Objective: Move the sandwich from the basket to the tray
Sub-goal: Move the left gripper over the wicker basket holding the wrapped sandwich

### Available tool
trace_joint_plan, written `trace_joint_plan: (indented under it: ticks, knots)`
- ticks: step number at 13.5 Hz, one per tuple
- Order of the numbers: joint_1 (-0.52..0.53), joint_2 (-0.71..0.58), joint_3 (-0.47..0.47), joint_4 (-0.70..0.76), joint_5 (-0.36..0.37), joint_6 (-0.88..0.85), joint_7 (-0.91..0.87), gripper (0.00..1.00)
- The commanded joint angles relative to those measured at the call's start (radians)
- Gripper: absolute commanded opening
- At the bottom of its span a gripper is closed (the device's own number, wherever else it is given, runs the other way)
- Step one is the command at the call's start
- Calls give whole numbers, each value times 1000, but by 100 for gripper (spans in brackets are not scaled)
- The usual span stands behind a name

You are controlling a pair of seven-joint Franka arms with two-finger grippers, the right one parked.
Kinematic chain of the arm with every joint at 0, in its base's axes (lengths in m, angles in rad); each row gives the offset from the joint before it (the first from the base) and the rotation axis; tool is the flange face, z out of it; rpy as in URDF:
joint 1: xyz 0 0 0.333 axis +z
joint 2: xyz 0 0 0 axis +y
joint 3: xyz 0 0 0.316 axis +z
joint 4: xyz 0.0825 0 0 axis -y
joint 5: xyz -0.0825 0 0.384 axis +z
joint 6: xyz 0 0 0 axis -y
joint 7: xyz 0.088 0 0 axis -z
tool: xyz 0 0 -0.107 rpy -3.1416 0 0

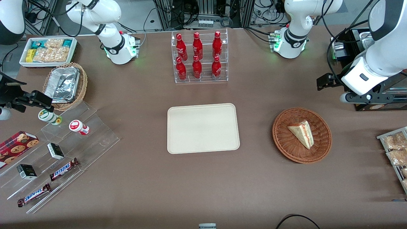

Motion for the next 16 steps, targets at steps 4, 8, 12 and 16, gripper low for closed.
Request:
trace_joint_plan:
  ticks: [4,8,12,16]
  knots:
    - [3,15,33,22,4,-27,19,100]
    - [3,9,33,-96,18,68,19,100]
    - [-1,2,32,-228,38,217,16,100]
    - [-4,-40,29,-395,38,396,8,100]
